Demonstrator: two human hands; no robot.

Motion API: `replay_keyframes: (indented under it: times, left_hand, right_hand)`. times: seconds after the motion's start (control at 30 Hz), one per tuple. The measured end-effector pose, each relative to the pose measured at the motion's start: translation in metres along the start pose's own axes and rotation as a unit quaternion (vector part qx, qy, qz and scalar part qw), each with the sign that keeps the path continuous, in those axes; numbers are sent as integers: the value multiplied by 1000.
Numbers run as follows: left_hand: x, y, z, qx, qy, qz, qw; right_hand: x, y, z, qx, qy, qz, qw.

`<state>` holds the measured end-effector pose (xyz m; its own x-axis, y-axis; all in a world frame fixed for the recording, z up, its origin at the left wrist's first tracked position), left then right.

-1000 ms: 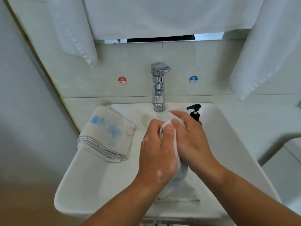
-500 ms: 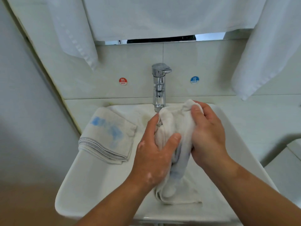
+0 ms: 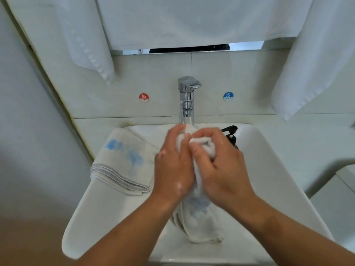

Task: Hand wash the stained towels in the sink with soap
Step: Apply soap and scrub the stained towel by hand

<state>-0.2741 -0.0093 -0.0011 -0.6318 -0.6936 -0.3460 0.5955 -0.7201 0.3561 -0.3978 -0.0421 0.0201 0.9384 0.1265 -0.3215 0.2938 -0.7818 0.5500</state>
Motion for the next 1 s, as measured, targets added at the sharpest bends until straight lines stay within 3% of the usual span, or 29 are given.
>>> replay_keyframes:
  times: [0.1, 0.2, 0.3, 0.4, 0.5, 0.6, 0.7, 0.8, 0.9, 1.0]
  left_hand:
    - [4, -24, 16, 52, -27, -26, 998]
    - [-5, -14, 22, 72, -23, 12, 997]
    - [-8, 4, 11, 13, -2, 41, 999]
    - [-1, -16, 11, 22, -10, 43, 999]
    - [8, -39, 24, 62, -27, -14, 998]
    - [3, -14, 16, 37, -3, 5, 999]
    - [-4, 0, -3, -53, -10, 37, 998]
    - [1, -30, 7, -7, -5, -2, 1000]
    - [3, -51, 23, 33, -15, -67, 997]
    - [-3, -23, 18, 11, -2, -34, 999]
  right_hand:
    - [-9, 23, 17, 85, 13, 46, 995]
    - [5, 11, 37, 155, -16, -13, 988]
    - [14, -14, 22, 124, -2, -33, 992]
    - [0, -1, 11, 57, -21, 11, 998]
    - [-6, 17, 36, 127, -22, 21, 991]
    - [10, -3, 48, 182, -31, -42, 982]
    - [18, -23, 22, 127, -5, -58, 990]
    - [0, -3, 12, 60, -22, 9, 998]
    - [-7, 9, 38, 123, -9, 31, 992]
    - [15, -15, 53, 195, -12, -51, 979]
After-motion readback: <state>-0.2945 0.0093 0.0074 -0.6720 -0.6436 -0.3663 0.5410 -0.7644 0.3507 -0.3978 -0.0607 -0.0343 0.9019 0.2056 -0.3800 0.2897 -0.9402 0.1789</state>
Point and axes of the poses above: each hand's wrist, its own y-axis towards the middle knuckle, its own x-axis out of the palm, z = x × y, the point moved 6 cm from there along y, towards the middle knuckle, and after that the axes turned 2 degrees about y, right-handed, at the moved point
